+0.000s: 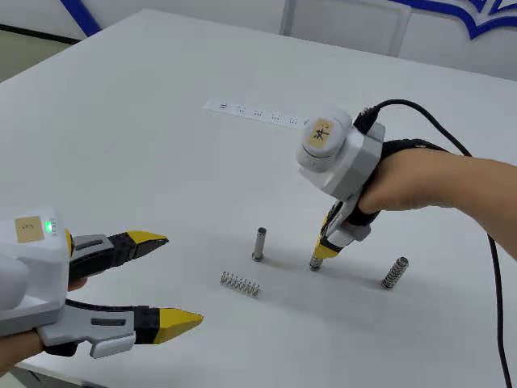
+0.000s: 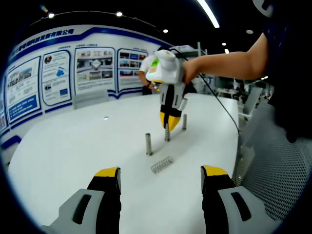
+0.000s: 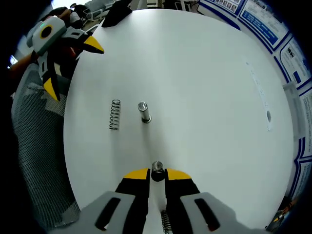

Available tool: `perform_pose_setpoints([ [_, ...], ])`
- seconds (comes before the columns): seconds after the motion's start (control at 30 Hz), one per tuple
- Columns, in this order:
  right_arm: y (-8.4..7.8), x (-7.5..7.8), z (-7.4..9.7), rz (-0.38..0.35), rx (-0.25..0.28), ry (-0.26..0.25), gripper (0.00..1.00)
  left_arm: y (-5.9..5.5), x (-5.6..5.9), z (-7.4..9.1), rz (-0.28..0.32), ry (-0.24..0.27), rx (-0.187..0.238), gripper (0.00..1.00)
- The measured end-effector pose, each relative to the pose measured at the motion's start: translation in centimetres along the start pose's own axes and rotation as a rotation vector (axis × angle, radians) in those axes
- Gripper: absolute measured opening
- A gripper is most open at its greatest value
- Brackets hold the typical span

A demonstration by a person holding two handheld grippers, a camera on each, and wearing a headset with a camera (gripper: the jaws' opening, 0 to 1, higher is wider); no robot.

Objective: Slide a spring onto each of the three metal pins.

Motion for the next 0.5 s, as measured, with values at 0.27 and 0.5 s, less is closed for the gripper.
perform_pose_setpoints([
  [0.27, -0.1, -0.2, 1.3, -0.003, 0.078, -0.028, 0.18, 0.2, 0.1, -0.3, -0.005, -0.007, 0.001, 0.68],
  [0.5, -0.3, -0.4, 2.7, 0.001, 0.150, -0.073, 0.19, 0.3, 0.1, -0.4, -0.008, -0.012, 0.003, 0.68],
])
Point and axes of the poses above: the centre of the closed fingertips' face, and the gripper's own axes: z roughly backward along the fingers, x roughly to its right, y roughly out of its top, the point moved 8 cm from there along z, roughly backward along the fingers, and after that the axes turned 3 degrees about -z, right-handed, at the moved point
